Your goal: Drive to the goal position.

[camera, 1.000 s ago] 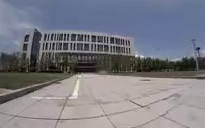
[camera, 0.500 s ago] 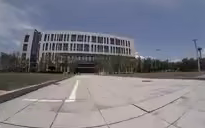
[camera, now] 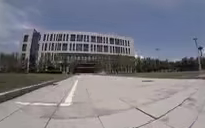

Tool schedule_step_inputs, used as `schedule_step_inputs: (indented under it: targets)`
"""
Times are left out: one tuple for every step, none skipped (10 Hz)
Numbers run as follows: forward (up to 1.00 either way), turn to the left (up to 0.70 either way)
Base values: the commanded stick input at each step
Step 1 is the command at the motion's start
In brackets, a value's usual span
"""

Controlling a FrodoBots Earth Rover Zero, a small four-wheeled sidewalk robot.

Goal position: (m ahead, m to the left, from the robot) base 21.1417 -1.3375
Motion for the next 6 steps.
schedule_step_inputs:
  targets:
    - [0.5,0.01]
    - [0.5,0.01]
    - [0.5,0.01]
    - [0.5,0.01]
    - [0.5,0.01]
    - [0.5,0.01]
